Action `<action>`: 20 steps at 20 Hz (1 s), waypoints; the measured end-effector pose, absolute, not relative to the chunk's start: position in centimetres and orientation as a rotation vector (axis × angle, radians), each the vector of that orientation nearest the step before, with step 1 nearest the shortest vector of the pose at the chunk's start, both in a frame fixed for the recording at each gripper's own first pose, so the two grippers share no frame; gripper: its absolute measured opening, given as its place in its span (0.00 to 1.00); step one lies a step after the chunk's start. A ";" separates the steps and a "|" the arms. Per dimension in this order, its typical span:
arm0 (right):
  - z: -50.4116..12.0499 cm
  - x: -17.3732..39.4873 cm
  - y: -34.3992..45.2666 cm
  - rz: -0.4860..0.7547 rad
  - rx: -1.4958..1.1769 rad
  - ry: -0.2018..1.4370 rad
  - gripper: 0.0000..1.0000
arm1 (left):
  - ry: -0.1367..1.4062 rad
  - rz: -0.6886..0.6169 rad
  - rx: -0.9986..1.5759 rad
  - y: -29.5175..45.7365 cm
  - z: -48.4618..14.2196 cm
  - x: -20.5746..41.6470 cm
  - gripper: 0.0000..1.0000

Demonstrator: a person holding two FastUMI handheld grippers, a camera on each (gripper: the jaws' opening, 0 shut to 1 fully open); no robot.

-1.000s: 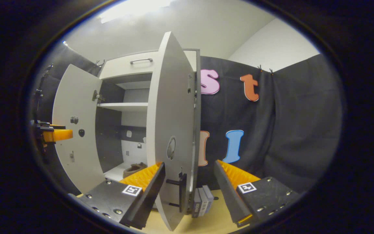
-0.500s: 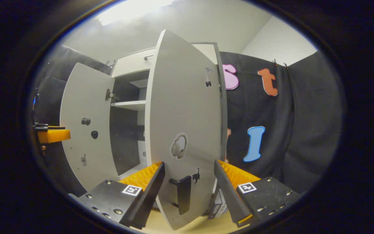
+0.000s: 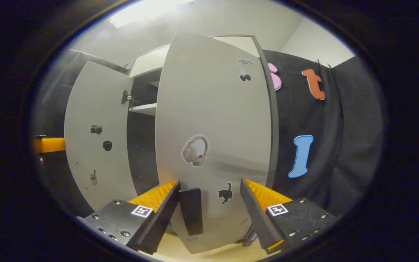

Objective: Grab one shoe with the right hand and put it into the shoe cabinet, grab the other shoe with the left hand and put it into the shoe cabinet; then close the right door with the right hand and the left door with the left hand.

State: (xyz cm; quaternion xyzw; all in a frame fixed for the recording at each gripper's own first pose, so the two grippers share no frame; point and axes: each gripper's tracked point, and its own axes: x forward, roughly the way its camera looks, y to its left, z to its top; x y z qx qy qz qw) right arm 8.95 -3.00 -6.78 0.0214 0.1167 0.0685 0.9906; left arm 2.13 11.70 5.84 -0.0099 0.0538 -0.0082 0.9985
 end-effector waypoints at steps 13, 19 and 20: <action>-8.5 12.9 -0.6 0.112 0.032 0.226 0.98 | 0.067 0.178 -0.047 20.6 6.9 -1.4 0.95; -8.9 14.4 0.1 0.096 0.031 0.231 0.98 | 0.114 0.179 -0.033 22.5 4.2 -0.7 0.96; -8.9 14.6 0.2 0.094 0.026 0.231 0.99 | 0.126 0.172 -0.035 22.5 3.6 -0.5 0.96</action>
